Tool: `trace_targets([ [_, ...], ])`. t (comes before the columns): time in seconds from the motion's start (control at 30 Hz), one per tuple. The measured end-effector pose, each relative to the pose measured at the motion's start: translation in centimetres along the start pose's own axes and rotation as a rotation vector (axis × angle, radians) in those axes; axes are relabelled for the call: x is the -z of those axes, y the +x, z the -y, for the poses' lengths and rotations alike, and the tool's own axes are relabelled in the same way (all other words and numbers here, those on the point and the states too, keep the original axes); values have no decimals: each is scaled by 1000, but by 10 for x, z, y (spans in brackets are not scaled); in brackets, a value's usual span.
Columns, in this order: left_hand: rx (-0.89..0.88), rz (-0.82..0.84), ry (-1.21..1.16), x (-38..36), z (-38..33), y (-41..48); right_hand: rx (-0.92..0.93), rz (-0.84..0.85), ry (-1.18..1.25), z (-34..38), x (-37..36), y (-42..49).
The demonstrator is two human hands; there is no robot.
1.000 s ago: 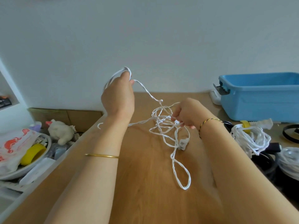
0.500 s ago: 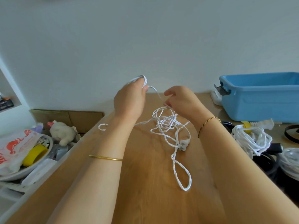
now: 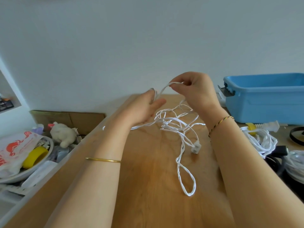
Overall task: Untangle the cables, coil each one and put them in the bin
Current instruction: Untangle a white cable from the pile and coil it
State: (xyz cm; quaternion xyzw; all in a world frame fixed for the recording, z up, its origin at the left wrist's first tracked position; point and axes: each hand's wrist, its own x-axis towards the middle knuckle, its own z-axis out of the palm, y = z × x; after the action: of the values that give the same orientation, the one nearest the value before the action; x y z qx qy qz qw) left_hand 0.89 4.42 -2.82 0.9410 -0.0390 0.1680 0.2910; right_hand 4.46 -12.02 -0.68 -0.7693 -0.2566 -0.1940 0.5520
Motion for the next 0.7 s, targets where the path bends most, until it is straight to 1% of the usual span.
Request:
trace_targets([
  [0.07,37,131,-196,-1,-9,-3,-1,-31,14,-3,1,0],
  [0.13,81,264,-440,4,-20,-7,-34,-21,74,-6,3,-1],
  [0.27,98,493,-953,23,-21,-12,-199,112,340,-10,8,-5],
  [0.37,48,627,-1352,33,-7,-10,-321,207,439,-15,7,-5],
  [0.43,-36,781,-1669,40,5,-6,-390,258,453,-19,7,-6],
  [0.47,-56,812,-1793,43,9,-4,-419,269,450,-21,6,-7],
  [0.5,-66,790,-1880,44,11,-3,-440,281,451,-23,6,-8],
  [0.6,-97,592,-2088,45,11,-1,-437,359,504,-22,-1,-10],
  [0.63,-91,492,-2170,47,11,-2,-426,390,531,-21,-4,-10],
  [0.7,-55,223,-2345,51,16,-2,-423,443,561,-19,-7,-11],
])
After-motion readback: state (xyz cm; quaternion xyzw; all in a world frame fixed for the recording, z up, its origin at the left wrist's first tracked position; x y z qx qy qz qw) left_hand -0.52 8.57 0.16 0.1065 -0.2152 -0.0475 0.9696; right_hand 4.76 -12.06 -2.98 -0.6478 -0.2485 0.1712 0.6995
